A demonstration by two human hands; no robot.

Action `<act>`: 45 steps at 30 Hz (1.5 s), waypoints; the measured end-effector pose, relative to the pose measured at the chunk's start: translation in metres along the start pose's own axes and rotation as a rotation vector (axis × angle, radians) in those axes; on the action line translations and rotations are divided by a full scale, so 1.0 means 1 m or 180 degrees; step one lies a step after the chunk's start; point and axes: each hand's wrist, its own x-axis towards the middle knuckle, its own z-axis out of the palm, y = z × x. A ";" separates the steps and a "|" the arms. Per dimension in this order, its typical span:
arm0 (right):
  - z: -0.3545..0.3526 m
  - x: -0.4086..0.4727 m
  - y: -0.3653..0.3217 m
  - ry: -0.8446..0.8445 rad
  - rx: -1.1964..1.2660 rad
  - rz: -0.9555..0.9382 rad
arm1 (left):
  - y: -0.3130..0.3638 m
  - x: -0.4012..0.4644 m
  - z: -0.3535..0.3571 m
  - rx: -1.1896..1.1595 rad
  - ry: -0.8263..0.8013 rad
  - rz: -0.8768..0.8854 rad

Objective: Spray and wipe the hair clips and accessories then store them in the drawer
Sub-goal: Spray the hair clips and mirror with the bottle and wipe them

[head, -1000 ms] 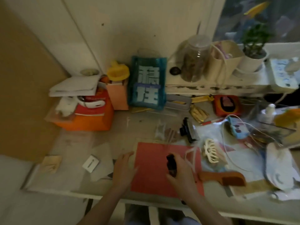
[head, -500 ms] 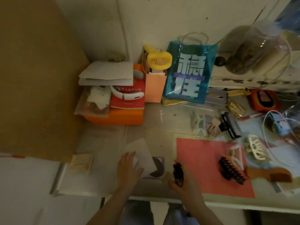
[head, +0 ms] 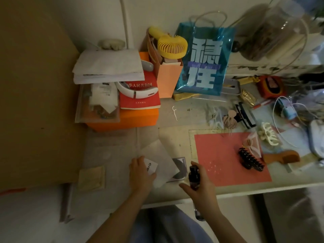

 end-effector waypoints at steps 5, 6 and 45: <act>-0.001 0.014 -0.012 0.0109 0.0080 -0.0056 | -0.006 0.005 -0.005 -0.0189 -0.0133 -0.0043; 0.000 0.016 -0.012 0.0161 0.0147 -0.0042 | -0.009 0.006 -0.006 -0.0225 -0.0174 -0.0002; -0.016 0.086 0.030 0.0480 0.1548 0.0324 | 0.105 0.001 -0.086 -0.1416 -0.0205 0.1162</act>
